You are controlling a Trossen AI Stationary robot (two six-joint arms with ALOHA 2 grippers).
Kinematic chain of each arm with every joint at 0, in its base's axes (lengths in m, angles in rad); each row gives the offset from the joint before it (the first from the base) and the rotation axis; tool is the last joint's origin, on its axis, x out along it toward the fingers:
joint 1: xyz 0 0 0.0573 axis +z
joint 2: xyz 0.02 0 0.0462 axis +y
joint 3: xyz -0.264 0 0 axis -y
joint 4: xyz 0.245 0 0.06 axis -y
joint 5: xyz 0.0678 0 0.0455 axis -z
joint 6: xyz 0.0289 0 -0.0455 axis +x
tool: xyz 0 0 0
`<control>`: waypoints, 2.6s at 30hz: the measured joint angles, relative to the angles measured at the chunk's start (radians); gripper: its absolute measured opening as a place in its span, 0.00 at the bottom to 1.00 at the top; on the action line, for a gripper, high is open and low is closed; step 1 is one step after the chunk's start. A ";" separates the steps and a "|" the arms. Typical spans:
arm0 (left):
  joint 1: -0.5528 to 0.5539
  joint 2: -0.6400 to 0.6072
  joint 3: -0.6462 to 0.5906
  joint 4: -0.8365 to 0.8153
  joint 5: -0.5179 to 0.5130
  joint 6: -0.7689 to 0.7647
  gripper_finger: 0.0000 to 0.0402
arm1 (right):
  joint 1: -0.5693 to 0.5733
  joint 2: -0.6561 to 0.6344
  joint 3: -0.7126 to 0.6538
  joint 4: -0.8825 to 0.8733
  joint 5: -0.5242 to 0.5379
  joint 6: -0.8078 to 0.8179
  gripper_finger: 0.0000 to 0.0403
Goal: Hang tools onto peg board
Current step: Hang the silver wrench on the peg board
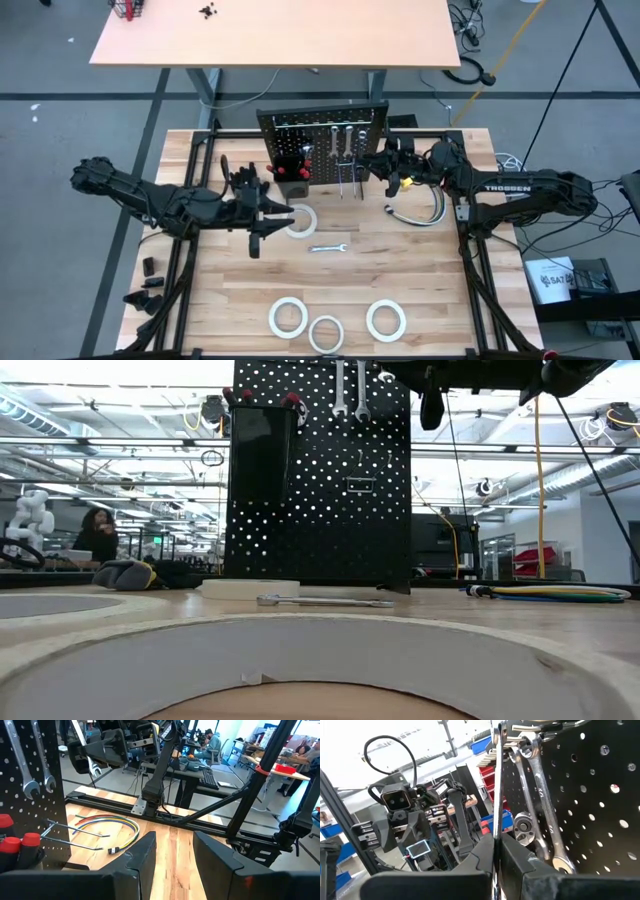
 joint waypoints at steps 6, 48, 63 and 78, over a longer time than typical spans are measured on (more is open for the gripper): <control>0.000 0.001 0.000 0.000 -0.014 0.000 0.33 | 0.000 0.000 0.000 0.001 0.000 0.000 0.02; 0.009 -0.001 0.000 -0.029 -0.021 0.046 0.33 | 0.008 -0.008 0.044 -0.023 -0.049 -0.037 0.02; 0.055 -0.198 -0.036 -0.108 -0.040 0.105 0.33 | 0.028 -0.007 -0.003 0.079 -0.056 -0.062 0.02; 0.101 -0.272 -0.209 0.092 -0.068 0.095 0.33 | -0.001 -0.002 -0.086 0.217 -0.052 0.043 0.02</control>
